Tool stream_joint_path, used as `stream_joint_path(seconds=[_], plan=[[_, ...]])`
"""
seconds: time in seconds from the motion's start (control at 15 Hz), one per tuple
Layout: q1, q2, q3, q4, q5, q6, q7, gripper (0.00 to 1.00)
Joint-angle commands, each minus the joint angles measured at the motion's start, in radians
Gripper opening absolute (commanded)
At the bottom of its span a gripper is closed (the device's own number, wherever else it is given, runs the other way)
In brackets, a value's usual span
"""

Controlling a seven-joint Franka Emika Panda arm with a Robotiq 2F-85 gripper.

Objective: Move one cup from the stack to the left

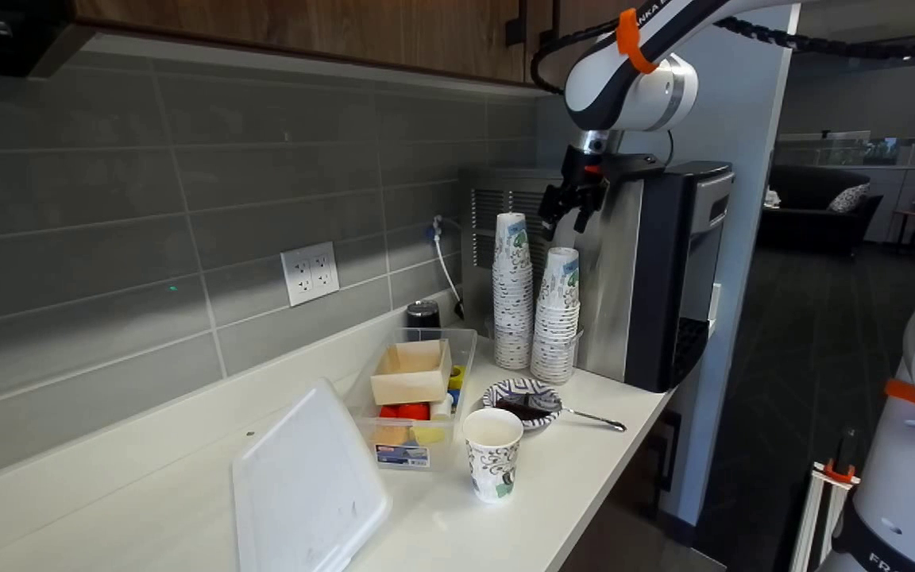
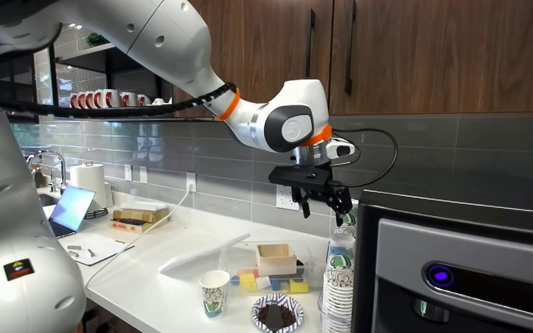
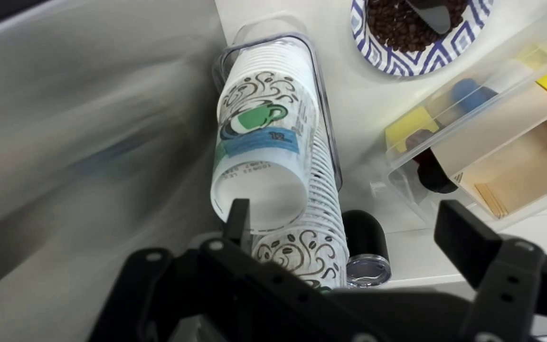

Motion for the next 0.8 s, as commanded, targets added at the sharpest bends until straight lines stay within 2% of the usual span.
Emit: stream_joint_path(seconds=[0.0,0.33,0.73], plan=[[-0.020,0.001,0.020,0.001,0.007,-0.003,-0.004,1.00],[-0.016,0.057,0.040,0.031,0.009,-0.008,0.015,1.00],[-0.032,0.107,0.071,0.049,-0.023,0.026,0.103,1.00]])
